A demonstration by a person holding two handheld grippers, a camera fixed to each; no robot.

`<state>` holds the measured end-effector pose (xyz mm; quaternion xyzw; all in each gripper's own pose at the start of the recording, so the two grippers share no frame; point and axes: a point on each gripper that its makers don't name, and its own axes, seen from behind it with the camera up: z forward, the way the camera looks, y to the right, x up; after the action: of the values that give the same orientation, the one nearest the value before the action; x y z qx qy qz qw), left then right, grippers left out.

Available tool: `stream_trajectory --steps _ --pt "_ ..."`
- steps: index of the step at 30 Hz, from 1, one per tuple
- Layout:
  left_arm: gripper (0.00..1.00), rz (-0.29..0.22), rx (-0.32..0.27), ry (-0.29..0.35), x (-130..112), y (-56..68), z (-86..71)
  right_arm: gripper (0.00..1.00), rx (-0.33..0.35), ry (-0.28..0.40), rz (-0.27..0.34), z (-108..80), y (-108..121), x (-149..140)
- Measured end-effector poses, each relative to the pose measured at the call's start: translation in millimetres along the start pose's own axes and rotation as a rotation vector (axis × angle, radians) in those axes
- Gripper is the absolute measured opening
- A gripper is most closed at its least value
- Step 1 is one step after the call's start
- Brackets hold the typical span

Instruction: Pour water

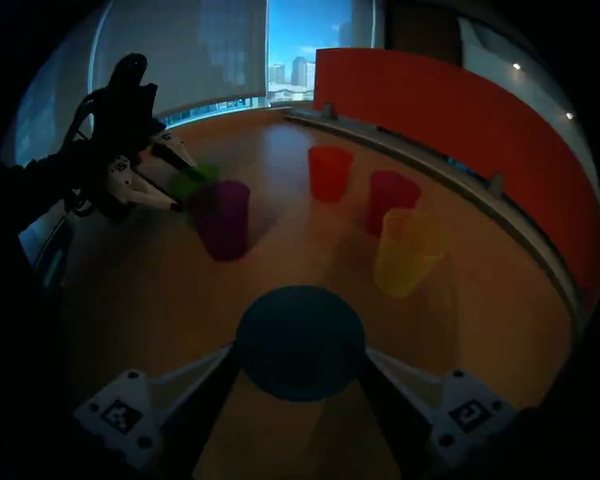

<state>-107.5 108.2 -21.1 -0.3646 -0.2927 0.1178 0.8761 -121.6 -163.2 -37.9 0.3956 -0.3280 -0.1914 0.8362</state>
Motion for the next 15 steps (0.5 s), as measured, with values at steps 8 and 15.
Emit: stream_trajectory --steps 8,15 --pt "0.91 -0.001 0.013 -0.008 -3 -4.2 -6.9 1.0 -0.011 0.004 0.005 -5.6 1 -2" --pt "0.97 -0.023 0.037 -0.005 -7 -12.2 -19.1 1.0 -0.033 0.014 0.013 -18.4 4 -11"
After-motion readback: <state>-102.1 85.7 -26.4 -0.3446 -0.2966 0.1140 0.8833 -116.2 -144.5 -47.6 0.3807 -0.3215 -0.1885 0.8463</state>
